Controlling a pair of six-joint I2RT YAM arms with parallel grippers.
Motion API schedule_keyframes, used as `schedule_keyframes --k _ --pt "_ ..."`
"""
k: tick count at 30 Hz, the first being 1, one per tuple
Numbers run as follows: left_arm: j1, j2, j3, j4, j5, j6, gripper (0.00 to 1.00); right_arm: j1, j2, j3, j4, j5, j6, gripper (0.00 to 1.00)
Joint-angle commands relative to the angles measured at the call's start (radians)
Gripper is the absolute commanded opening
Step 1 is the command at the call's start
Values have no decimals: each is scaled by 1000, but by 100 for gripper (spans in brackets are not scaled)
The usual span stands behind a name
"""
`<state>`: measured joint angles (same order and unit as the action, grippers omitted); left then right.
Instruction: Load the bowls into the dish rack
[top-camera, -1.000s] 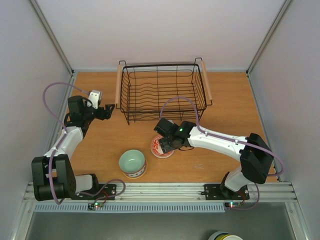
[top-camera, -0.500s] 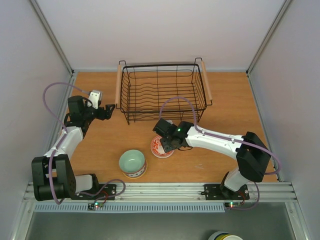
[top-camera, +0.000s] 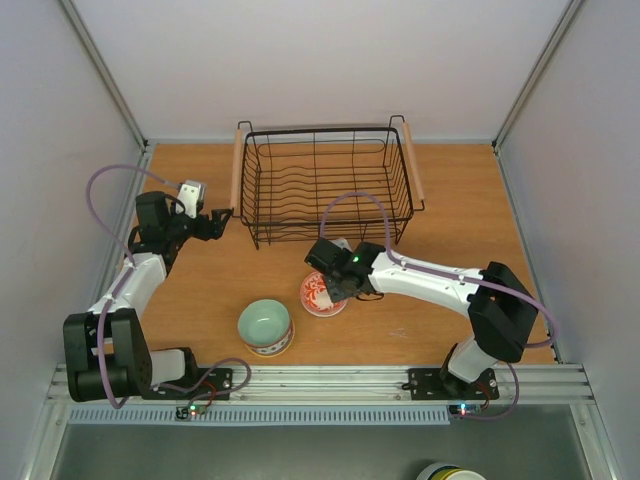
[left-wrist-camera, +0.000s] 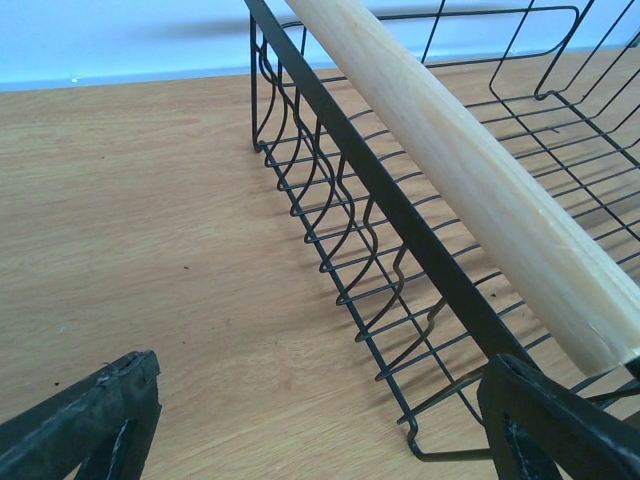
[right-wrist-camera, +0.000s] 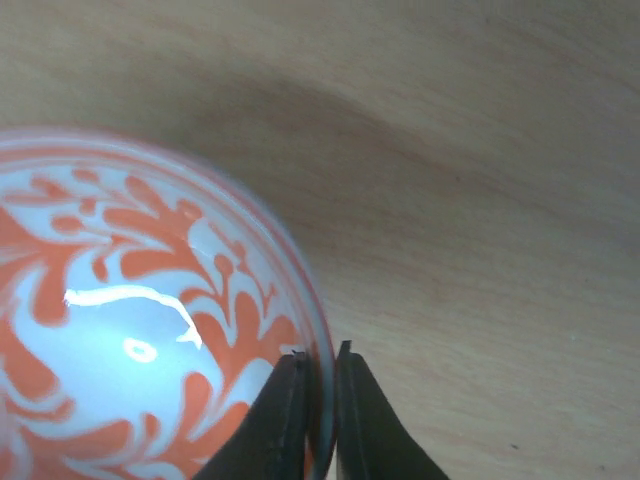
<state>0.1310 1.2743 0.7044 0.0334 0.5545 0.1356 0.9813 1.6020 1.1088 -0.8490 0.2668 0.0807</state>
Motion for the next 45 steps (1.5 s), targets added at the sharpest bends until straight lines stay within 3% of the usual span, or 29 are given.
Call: schedule_keyframes --k 1,13,21,30,35,42,45 --pt "7 7 -13 44 19 -1 87 5 -23 15 -27 16 11 2" --pt "7 -8 25 -18 80 2 90 5 -208 54 -106 47 -17 1" --pt "5 -52 282 -367 297 54 94 5 -212 220 -129 58 -111 1" --pt "-124 20 680 -855 324 83 91 0 -22 558 -159 143 -248 1" --pt "-241 77 773 -1005 289 82 86 -12 82 713 -158 167 -299 1" --pt "-352 118 728 -984 103 46 84 -13 147 872 -174 177 -357 1" --pt "-367 141 717 -986 91 52 77 -13 148 887 -163 184 -372 1"
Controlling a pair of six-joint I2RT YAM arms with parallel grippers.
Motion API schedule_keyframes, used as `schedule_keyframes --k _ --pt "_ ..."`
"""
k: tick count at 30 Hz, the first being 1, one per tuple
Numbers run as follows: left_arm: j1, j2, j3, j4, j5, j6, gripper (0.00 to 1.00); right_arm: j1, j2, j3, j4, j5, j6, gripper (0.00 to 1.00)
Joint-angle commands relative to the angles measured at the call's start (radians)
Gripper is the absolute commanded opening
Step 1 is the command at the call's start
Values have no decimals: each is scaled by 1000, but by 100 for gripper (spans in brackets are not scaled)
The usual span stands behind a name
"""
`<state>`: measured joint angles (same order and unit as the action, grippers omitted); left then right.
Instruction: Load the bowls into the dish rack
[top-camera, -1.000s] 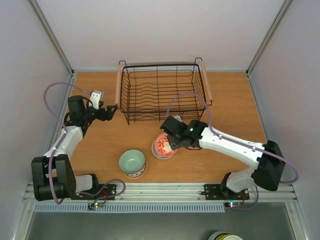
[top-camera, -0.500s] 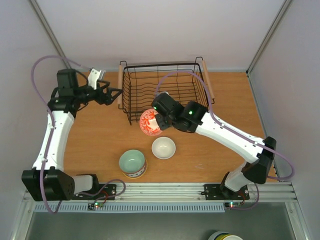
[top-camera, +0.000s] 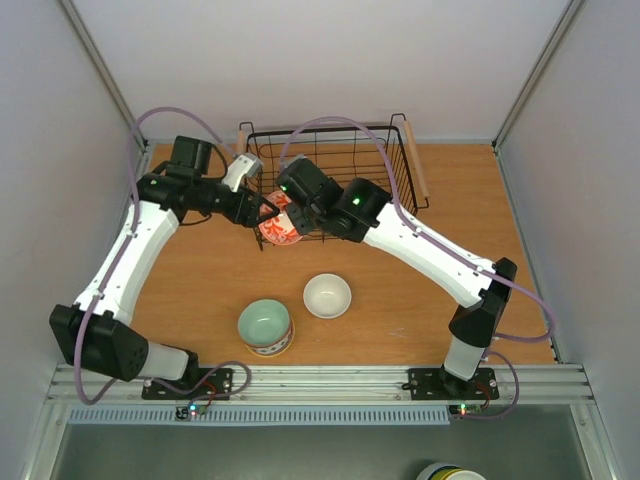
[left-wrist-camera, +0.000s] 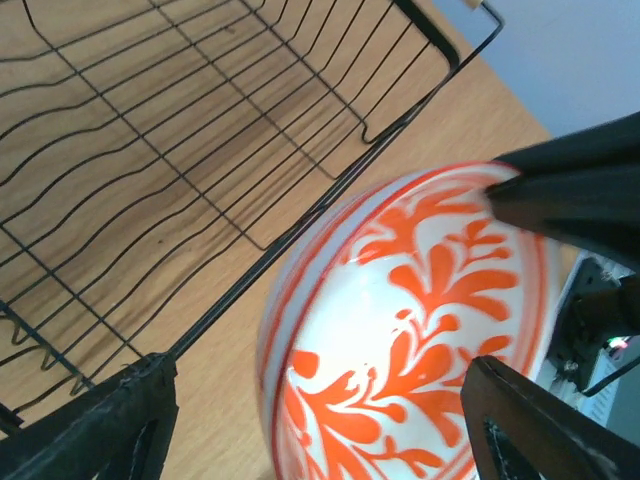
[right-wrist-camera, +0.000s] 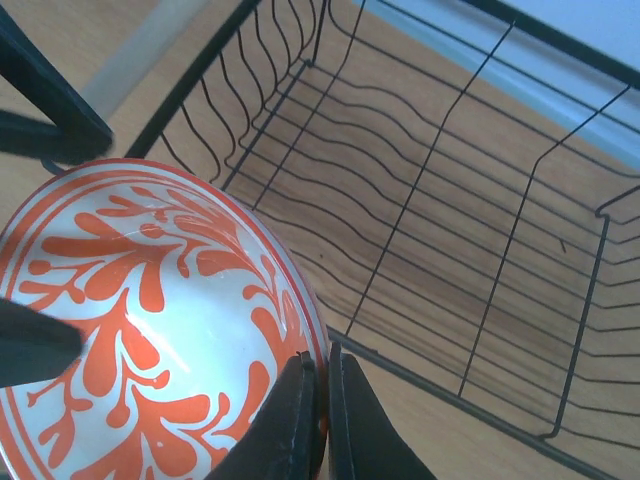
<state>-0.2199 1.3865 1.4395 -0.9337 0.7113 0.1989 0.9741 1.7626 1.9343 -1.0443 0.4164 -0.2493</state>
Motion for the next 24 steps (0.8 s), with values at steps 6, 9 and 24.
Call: schedule_keyframes --k 6,9,24 --pt "-71 67 -32 -27 -122 16 49 -6 -6 84 36 32 -53 1" --pt "-76 72 -34 -27 -119 20 29 -6 -1 81 36 38 -54 1" --pt "-75 -10 -104 36 -56 71 0 -118 -253 -277 314 -384 42 98"
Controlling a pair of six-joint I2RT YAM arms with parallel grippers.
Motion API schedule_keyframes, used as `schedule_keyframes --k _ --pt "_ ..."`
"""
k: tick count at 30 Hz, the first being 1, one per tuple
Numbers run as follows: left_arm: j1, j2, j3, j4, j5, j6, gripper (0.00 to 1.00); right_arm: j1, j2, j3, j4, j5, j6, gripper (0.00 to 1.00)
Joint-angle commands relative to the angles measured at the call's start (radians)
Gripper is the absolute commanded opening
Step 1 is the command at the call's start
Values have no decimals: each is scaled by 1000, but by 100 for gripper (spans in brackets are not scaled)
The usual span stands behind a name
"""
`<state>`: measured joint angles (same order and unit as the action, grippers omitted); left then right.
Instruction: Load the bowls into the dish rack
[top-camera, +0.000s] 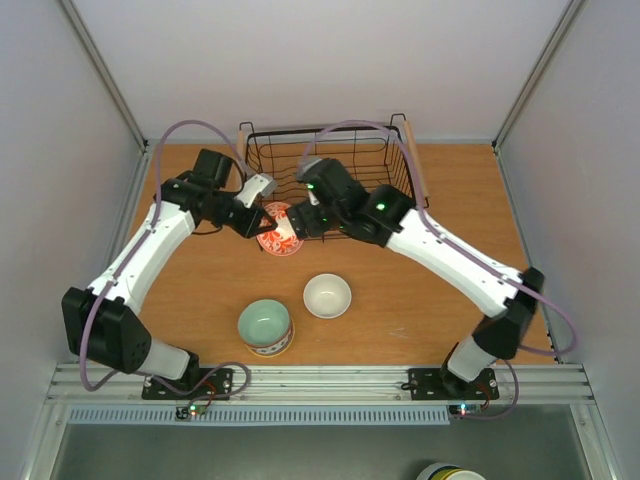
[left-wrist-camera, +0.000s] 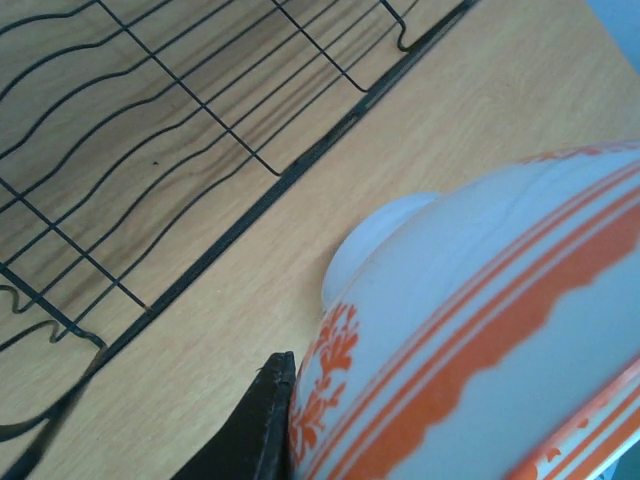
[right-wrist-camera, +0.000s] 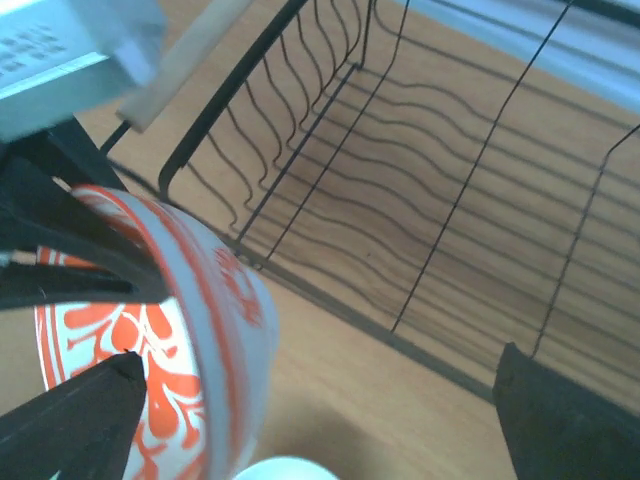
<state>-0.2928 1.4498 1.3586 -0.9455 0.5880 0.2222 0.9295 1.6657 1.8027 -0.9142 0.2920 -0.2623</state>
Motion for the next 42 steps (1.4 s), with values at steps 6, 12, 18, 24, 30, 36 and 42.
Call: schedule_keyframes --k 6,12,18,24,30,36,42 --pt "14 -137 -85 126 229 47 0 -245 -287 -384 399 -781 173 99" --pt "39 -139 -100 117 460 66 0 -261 -287 -467 535 -1035 201 99" --pt "76 -102 -77 75 597 78 0 -261 -288 -511 587 -1087 209 99" --pt "104 -82 -73 67 672 90 0 -257 -294 -563 647 -1166 236 98" --pt "110 -76 -73 74 676 88 1 -238 -309 -594 644 -1167 230 97" --pt "110 -62 -76 70 703 89 0 -233 -295 -590 679 -1184 243 93" --pt "110 -66 -74 58 709 95 1 -229 -265 -578 722 -1208 261 51"
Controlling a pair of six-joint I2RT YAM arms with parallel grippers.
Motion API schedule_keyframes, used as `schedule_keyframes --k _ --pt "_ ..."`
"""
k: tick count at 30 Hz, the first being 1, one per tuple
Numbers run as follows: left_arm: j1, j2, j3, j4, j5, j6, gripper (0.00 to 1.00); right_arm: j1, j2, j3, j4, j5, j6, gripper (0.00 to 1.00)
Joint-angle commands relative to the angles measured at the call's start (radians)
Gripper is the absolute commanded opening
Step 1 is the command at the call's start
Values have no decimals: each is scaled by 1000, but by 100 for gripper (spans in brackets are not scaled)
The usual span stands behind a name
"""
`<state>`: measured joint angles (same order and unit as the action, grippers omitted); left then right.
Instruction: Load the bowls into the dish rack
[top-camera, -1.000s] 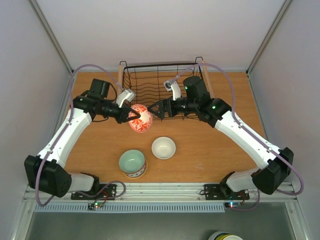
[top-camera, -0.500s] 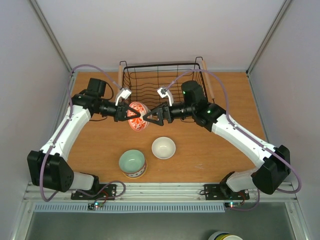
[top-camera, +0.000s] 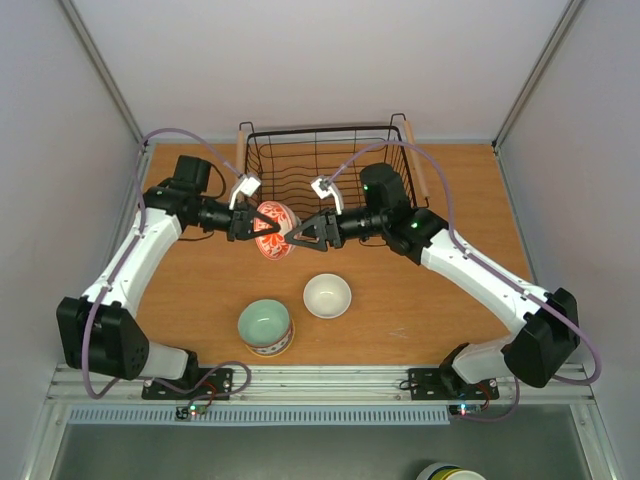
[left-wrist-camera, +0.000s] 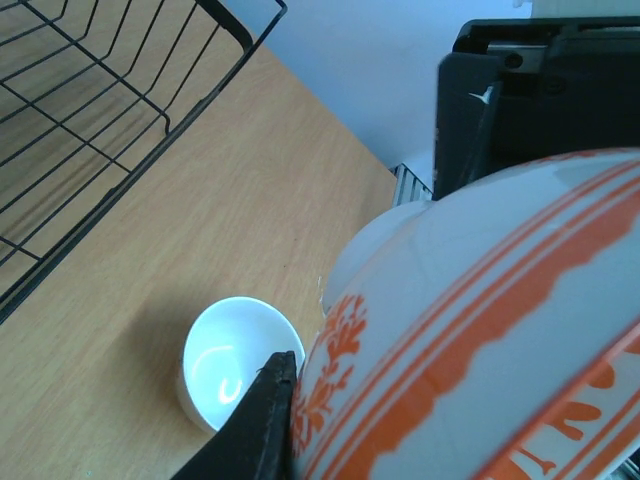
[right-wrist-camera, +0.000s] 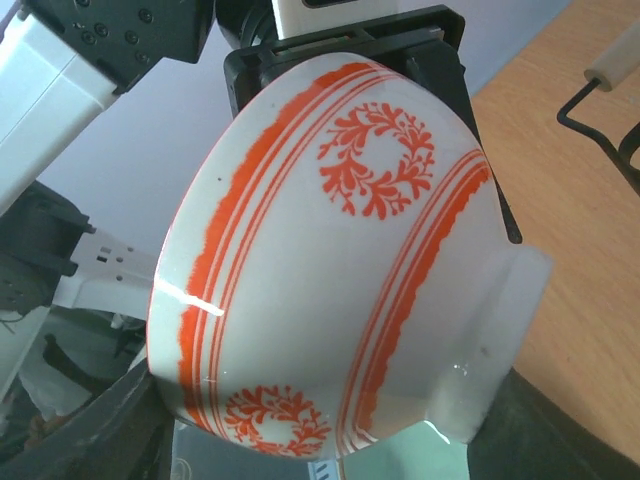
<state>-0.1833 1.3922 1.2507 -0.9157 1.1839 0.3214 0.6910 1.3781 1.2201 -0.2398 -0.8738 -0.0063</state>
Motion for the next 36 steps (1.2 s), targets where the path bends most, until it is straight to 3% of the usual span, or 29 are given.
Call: schedule_keyframes --k 1,4,5,8,9,10,11,12,13,16,20,27,31,36 --pt "1 -11 33 29 110 -4 1 10 23 3 60 -47 5 40" --pt "1 -14 29 31 105 -4 1 10 15 2 73 -48 5 7" --pt "1 -17 28 33 104 -4 1 10 13 3 68 -44 5 2" --pt "-1 -26 23 43 97 -11 1 10 1 14 27 -18 -16 1" --pt "-1 -32 20 53 86 -15 7 10 -5 23 2 5 -34 1" --pt "0 -38 15 63 75 -26 24 9 -12 33 -34 36 -55 1" --pt "-1 -48 10 71 56 -30 46 10 -17 49 -73 82 -78 1" --pt "-1 -60 3 83 31 -32 61 10 -20 70 -125 133 -106 1" --pt "-1 -77 -9 108 -4 -49 68 9 -18 100 -176 192 -136 1" --pt "-1 -145 -51 205 -115 -99 77 -1 12 200 -331 381 -212 1" --pt "-1 -177 -59 219 -240 -125 83 -10 132 388 -539 667 -288 1" --pt "1 -187 -81 259 -380 -152 85 -20 499 815 -905 1221 -345 1" --pt "1 -196 -85 262 -377 -152 85 -41 657 959 -1025 1382 -353 1" --pt "0 -200 -85 258 -357 -145 85 -79 754 1002 -1091 1486 -328 1"
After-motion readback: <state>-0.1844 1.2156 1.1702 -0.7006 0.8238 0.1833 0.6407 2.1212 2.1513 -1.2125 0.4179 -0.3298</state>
